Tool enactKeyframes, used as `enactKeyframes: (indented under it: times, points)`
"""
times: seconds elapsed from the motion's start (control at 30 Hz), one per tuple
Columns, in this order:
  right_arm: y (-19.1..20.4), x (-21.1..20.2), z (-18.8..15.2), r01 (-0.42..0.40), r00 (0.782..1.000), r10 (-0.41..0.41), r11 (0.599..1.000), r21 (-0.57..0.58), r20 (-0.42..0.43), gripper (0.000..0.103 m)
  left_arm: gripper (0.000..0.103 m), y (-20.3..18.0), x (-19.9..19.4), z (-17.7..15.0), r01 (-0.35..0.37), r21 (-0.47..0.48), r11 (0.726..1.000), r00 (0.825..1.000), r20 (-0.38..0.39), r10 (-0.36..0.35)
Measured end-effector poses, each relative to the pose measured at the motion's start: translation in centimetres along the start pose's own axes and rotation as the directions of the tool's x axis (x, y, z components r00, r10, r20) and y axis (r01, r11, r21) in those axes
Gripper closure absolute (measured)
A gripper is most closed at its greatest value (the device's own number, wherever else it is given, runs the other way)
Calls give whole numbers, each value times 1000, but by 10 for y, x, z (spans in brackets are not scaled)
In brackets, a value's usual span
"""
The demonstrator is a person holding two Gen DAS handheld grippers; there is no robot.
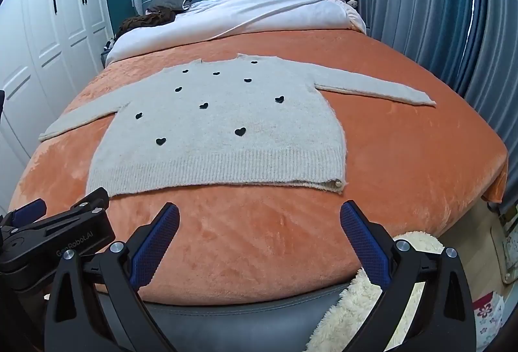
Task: Fold small clothes
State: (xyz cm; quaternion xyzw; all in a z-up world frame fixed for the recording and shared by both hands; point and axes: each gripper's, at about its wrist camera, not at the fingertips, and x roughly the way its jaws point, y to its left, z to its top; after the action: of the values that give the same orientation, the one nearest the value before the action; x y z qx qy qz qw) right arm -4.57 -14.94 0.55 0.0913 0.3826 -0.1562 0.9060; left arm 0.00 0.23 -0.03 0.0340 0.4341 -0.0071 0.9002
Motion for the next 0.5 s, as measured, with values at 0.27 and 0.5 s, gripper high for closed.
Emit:
enactKeyframes:
  times: [0.27, 0.5]
  points:
    - [2, -2, 0, 12, 1000, -12, 1000, -18, 7, 5, 5, -2, -7, 0, -13, 16, 1000, 1000, 16, 13]
    - [3, -4, 1, 11, 1000, -11, 1000, -14, 9, 5, 5, -3, -8, 0, -22, 22, 1000, 999, 28, 21]
